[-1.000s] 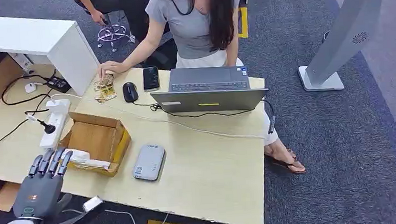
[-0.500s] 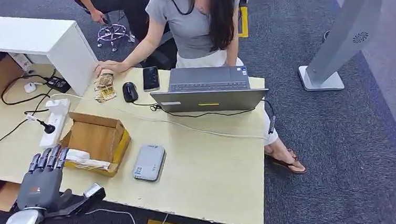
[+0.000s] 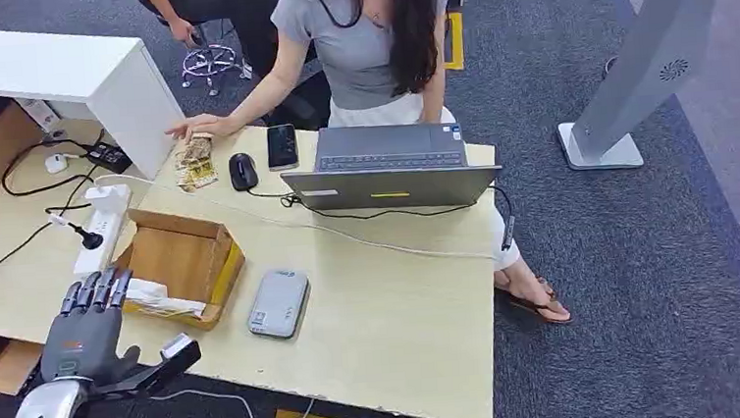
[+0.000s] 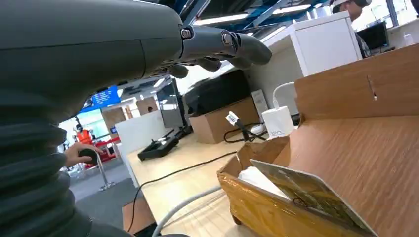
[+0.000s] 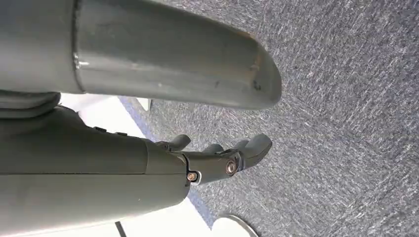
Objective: Pass the card to the sensor for recognition and then transmit it.
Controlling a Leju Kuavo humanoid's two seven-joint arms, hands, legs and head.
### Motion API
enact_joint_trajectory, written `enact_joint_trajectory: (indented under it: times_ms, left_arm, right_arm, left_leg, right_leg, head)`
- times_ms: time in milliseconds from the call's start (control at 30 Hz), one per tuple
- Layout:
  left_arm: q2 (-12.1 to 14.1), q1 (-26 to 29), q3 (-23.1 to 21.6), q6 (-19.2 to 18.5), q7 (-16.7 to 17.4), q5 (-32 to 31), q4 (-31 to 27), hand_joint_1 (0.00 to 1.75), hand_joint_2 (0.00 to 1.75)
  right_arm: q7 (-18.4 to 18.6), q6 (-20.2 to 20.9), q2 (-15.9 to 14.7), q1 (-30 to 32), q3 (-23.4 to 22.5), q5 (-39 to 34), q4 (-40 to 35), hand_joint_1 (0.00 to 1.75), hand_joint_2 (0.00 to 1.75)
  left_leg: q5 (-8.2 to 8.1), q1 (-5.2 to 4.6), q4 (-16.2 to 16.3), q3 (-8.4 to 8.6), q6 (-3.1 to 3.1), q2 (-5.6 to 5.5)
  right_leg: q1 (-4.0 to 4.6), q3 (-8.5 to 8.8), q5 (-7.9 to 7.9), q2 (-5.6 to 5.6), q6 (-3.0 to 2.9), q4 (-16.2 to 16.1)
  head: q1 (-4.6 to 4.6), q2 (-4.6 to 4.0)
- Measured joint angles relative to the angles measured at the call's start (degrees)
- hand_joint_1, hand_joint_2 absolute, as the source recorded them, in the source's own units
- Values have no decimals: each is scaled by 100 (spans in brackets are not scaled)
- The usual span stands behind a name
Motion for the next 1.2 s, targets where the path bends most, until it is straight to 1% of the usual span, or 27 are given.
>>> enact_joint_trajectory:
  times_ms: [267, 433, 667, 1200]
  left_arm:
    - [-2, -29, -2, 7, 2, -2, 61, 0, 175]
    - [7, -172, -2, 11, 72, -2, 190, 0, 175]
    - [2, -305, -122, -276, 173, -4, 221, 0, 175]
    - [-28, -641, -293, -328, 173, -4, 293, 0, 175]
  right_arm:
    - [0, 0, -9, 0, 0, 0, 17, 0, 0]
    - [-2, 0, -22, -4, 26, 0, 24, 0, 0]
    - [-7, 2, -46, -24, 39, 0, 50, 0, 0]
    - [11, 37, -87, -43, 149, 0, 76, 0, 0]
  left_leg:
    - [0, 0, 0, 0, 0, 0]
    - [0, 0, 0, 0, 0, -1]
    - [0, 0, 0, 1, 0, 1]
    - [1, 0, 1, 1, 0, 5]
  right_leg:
    - [0, -2, 0, 0, 0, 0]
    - [0, -1, 0, 0, 0, 0]
    - [0, 1, 1, 1, -1, 0]
    - [0, 4, 3, 6, 0, 0]
  head:
    - [0, 0]
    - [0, 0]
    - [0, 0]
    - [0, 0]
